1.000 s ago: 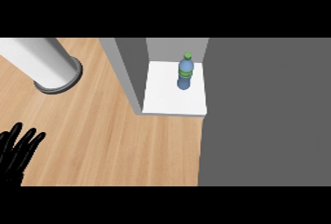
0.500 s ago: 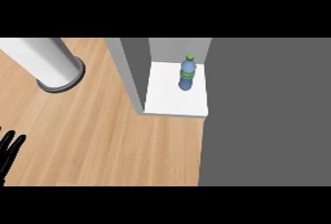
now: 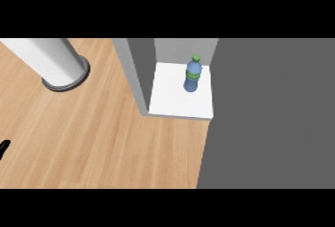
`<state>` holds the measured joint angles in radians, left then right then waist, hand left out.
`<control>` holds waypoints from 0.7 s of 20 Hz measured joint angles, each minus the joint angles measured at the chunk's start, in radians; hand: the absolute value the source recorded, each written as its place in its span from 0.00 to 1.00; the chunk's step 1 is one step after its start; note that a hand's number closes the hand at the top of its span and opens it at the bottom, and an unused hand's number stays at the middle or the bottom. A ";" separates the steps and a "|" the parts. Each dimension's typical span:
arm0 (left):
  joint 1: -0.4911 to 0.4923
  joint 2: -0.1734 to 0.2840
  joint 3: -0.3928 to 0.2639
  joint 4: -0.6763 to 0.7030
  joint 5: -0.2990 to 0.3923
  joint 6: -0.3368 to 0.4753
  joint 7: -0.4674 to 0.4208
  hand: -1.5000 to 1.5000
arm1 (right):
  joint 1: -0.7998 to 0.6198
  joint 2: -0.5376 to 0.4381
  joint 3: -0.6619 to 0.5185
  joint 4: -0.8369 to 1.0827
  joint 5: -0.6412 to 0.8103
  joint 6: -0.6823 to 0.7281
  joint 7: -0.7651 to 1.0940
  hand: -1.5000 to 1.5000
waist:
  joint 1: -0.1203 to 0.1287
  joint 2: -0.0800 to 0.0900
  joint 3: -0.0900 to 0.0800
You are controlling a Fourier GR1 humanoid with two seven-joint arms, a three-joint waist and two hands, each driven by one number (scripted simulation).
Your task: Pick up the bottled water, place it into the cabinet and close the cabinet
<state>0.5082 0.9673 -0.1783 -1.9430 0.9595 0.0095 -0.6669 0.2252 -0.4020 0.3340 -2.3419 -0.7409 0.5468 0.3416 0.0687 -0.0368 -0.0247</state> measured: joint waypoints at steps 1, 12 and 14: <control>0.006 0.005 0.007 0.001 0.004 -0.009 0.000 0.00 | -0.029 0.011 0.017 0.002 0.003 -0.024 0.015 1.00 | 0.003 0.001 0.000; 0.066 0.045 0.090 0.037 0.045 -0.115 -0.030 0.00 | -0.365 0.211 0.189 0.053 0.142 -0.346 0.169 1.00 | 0.030 0.007 0.004; 0.075 0.053 0.109 0.043 0.056 -0.137 -0.034 0.00 | -0.446 0.263 0.226 0.080 0.188 -0.404 0.209 1.00 | 0.039 0.011 0.006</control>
<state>0.5829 1.0206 -0.0696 -1.8997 1.0150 -0.1280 -0.7006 -0.2210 -0.1393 0.5601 -2.2622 -0.5526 0.1425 0.5508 0.1077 -0.0255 -0.0192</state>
